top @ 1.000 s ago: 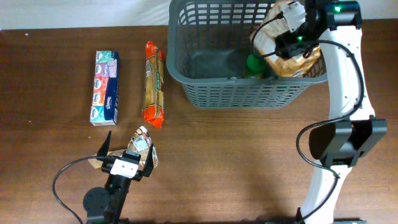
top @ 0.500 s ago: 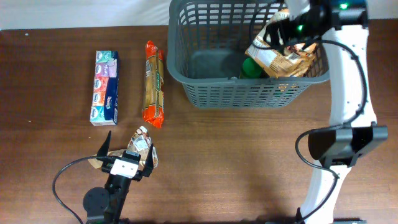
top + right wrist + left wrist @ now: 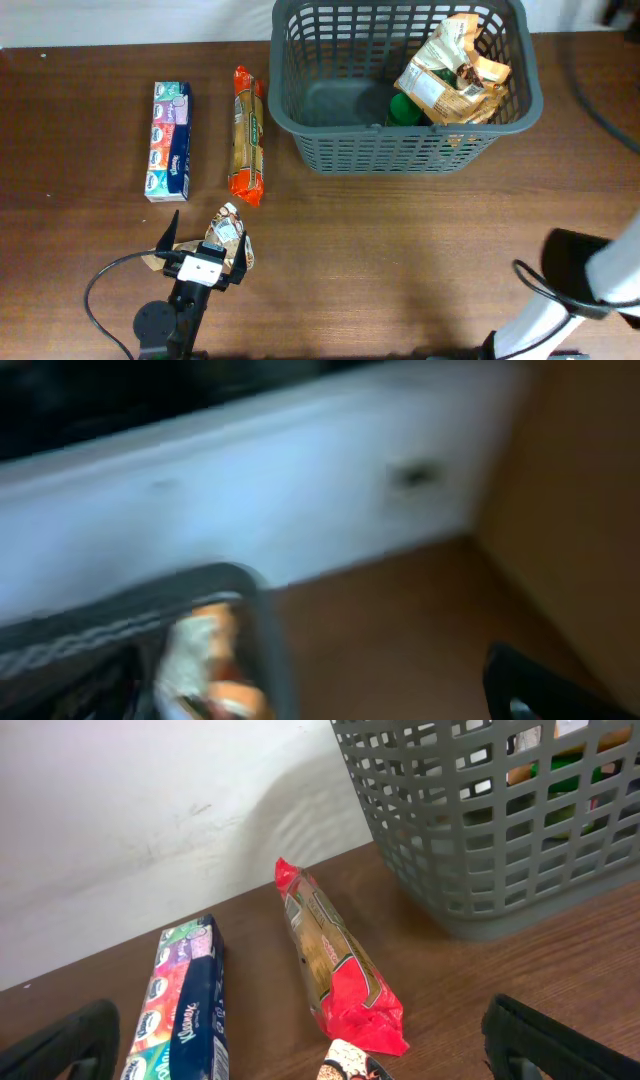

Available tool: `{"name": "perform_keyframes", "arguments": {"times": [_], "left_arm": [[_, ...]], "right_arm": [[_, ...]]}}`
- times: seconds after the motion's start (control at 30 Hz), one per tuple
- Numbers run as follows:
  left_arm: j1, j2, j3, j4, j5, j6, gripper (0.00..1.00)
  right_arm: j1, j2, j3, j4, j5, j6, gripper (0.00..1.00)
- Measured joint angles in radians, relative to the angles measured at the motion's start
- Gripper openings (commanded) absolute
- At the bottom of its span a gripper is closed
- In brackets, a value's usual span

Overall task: Pack container
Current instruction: 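Open the right gripper and withdraw it to the lower right, then move the left gripper over the red-ended spaghetti package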

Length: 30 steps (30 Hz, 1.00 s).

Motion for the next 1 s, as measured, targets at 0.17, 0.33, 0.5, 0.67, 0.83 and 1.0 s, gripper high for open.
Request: {"name": "perform_keyframes", "arguments": {"times": [0.17,0.33,0.5,0.67,0.83,1.0], "left_arm": [[0.000,0.000,0.000,0.014,0.000,0.000,0.99],[0.000,0.000,-0.001,0.097,0.000,-0.001,0.99],[0.000,0.000,0.021,0.043,0.001,-0.093,0.99],[0.000,0.001,0.111,-0.050,0.065,-0.173,0.99],[0.000,0.001,0.196,0.033,0.114,-0.198,0.99],[0.000,0.044,0.293,-0.056,0.139,-0.197,0.99]], "right_arm": [[-0.186,0.002,-0.024,-0.108,0.026,0.109,0.99],[-0.306,0.009,-0.122,-0.108,0.025,0.151,0.99],[-0.338,0.009,-0.292,-0.108,0.026,0.164,0.99],[-0.339,0.016,-0.547,-0.083,0.025,0.166,0.99],[-0.339,0.023,-0.766,-0.026,0.025,0.166,0.99],[-0.339,0.024,-0.927,-0.005,0.025,0.166,0.99]]}}
